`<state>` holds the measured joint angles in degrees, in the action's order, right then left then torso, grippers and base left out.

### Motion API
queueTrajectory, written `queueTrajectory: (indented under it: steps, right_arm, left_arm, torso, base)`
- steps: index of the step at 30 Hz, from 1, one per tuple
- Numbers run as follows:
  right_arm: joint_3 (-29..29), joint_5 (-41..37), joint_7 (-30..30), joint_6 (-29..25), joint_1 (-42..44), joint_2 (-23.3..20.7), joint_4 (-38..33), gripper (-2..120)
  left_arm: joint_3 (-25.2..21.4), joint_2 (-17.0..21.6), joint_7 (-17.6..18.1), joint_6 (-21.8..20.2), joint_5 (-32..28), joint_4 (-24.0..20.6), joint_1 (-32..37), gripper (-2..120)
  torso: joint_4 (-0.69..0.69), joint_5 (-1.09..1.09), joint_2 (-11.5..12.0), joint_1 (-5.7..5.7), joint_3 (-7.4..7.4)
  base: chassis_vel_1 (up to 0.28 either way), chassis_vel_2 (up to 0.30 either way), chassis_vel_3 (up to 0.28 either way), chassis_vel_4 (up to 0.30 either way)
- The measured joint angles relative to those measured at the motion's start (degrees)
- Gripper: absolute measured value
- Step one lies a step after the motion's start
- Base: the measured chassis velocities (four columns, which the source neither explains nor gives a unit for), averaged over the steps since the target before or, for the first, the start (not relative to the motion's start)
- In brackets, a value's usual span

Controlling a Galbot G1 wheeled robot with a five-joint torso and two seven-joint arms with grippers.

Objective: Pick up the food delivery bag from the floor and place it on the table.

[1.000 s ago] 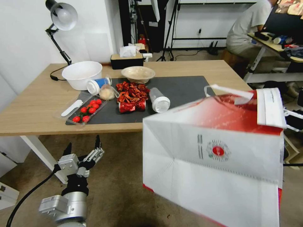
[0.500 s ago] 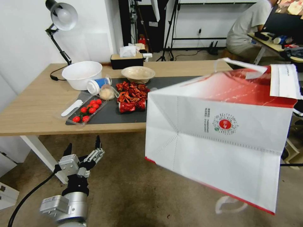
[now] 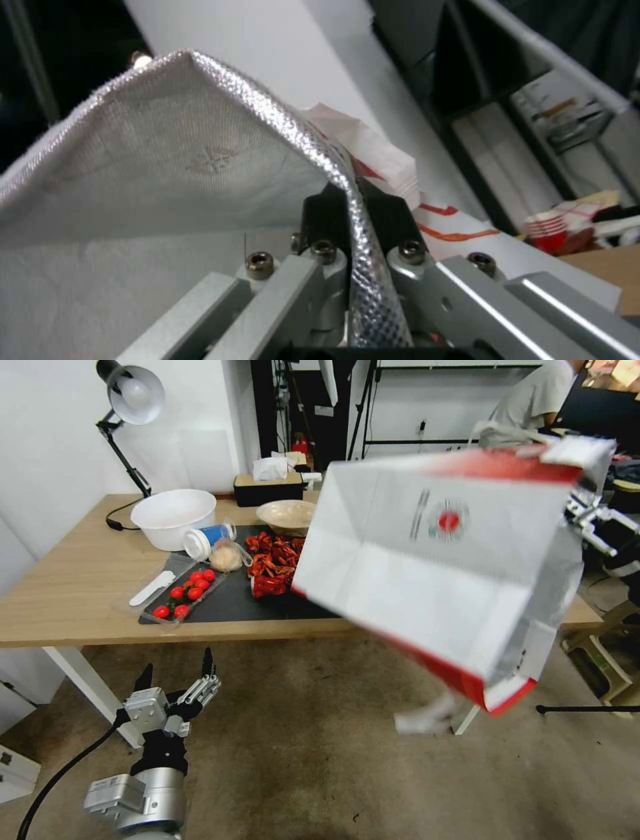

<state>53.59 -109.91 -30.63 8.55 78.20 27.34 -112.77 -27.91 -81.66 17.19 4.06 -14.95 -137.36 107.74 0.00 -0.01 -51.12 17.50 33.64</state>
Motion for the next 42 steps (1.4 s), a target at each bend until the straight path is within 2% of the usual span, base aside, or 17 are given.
queueTrajectory:
  steps: [2,5,10,12,13,14,18,19,21,30,42]
  right_arm:
    - [-0.4,-0.6,1.9,-0.7,-0.7,0.1,-0.1,0]
    - [-2.5,-2.2,10.9,-4.7,-3.6,0.4,-0.2,0]
    - [-3.9,-3.0,16.4,-6.8,-5.4,0.9,0.7,0]
    - [-4.7,-3.4,22.2,-7.7,-6.5,1.1,1.7,0]
    - [-5.0,-3.7,25.7,-7.7,-6.9,1.2,2.0,0]
    - [-5.0,-3.7,25.7,-7.7,-6.9,1.2,2.0,0]
    - [-5.7,-4.0,37.3,-6.5,-8.5,1.4,2.1,0]
    - [-5.7,-4.0,37.3,-6.5,-8.5,1.4,2.1,0]
    - [-6.2,-4.8,45.1,-2.6,-10.9,1.7,2.1,0]
    - [-7.6,-5.3,50.0,3.2,-12.9,1.9,0.8,0]
    - [-7.4,-8.0,50.5,6.6,-13.6,1.1,0.6,0]
  left_arm:
    - [0.0,-0.1,0.0,0.0,0.1,0.0,0.0,100]
    - [0.4,-0.3,0.0,0.1,0.5,0.1,0.1,100]
    - [0.4,-0.3,0.0,0.2,0.6,0.3,0.3,100]
    - [0.4,-0.3,0.0,0.2,0.7,0.3,0.4,100]
    - [0.4,-0.4,0.0,0.2,0.8,0.3,0.4,100]
    - [0.4,-0.4,0.0,0.2,0.8,0.3,0.4,100]
    - [0.6,-0.6,-0.1,0.2,1.2,0.3,0.6,100]
    - [0.6,-0.6,-0.1,0.2,1.2,0.3,0.6,100]
    - [0.7,-0.6,-0.1,0.3,1.3,0.3,0.6,100]
    - [1.0,-0.9,-0.1,0.4,1.8,0.7,0.7,100]
    - [1.5,-1.6,-0.1,0.5,2.4,1.1,0.6,100]
  torso:
    - [0.00,0.00,0.0,0.00,0.00]
    - [0.00,0.01,0.0,0.00,0.00]
    - [0.00,0.01,0.0,0.00,0.00]
    - [0.00,0.01,0.0,0.00,0.00]
    - [0.00,0.01,0.0,0.00,0.00]
    - [0.00,0.01,0.0,0.00,0.00]
    - [-0.01,0.01,0.0,0.00,0.00]
    - [-0.01,0.01,0.0,0.00,0.00]
    - [0.00,0.01,0.0,0.00,0.00]
    - [0.00,0.00,0.0,0.00,0.00]
    - [0.00,0.01,0.0,0.00,0.00]
  base:
    - [0.000,0.000,0.000,0.000]
    - [0.000,0.000,0.000,0.000]
    - [0.000,0.000,0.000,0.000]
    - [0.000,0.000,0.000,0.000]
    - [0.000,0.000,0.000,0.000]
    - [0.000,0.000,0.000,0.000]
    - [0.000,0.000,0.000,0.000]
    - [0.000,0.000,0.000,0.000]
    - [0.000,0.000,0.000,0.000]
    - [0.000,0.000,0.000,0.000]
    - [0.000,0.000,0.000,0.000]
